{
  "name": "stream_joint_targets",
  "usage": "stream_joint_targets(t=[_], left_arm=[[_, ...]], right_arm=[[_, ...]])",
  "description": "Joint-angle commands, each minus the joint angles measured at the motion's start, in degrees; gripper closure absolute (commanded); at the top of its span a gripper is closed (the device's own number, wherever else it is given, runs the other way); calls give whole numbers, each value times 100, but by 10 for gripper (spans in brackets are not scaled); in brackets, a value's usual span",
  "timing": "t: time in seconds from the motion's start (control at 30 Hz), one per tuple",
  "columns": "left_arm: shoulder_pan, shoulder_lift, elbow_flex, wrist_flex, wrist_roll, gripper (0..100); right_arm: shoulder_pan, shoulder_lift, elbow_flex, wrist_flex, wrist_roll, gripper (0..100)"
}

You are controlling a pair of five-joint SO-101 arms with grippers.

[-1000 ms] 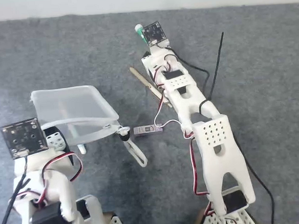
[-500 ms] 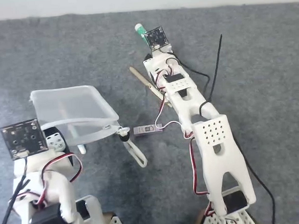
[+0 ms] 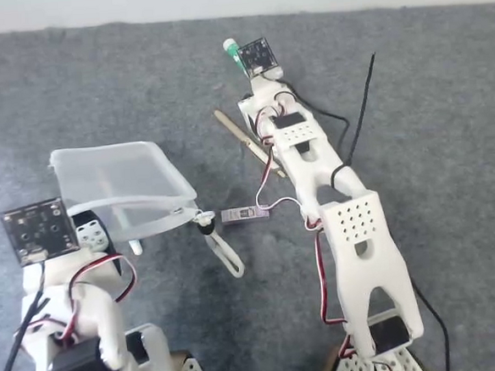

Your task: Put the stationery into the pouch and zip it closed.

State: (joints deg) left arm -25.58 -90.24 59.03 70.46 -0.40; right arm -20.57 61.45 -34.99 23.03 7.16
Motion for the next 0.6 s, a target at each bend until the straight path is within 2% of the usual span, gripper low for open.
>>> stream_joint_targets(t=[0.0,0.2,0.37,0.43,0.57], left_arm=[[-44,26,-40,-97,-44,991],[-44,26,13,-114,-44,991],[-18,26,110,-141,-44,991],[-18,26,110,-141,-44,991],[-18,26,110,-141,-44,991]], right_arm=[[-13,-523,-114,620,-255,808],[-84,-734,-114,1138,-475,820],[-92,-1033,-114,1560,-492,998],[-92,-1138,-114,1780,-501,968],[-75,-1332,-114,2105,-510,991]])
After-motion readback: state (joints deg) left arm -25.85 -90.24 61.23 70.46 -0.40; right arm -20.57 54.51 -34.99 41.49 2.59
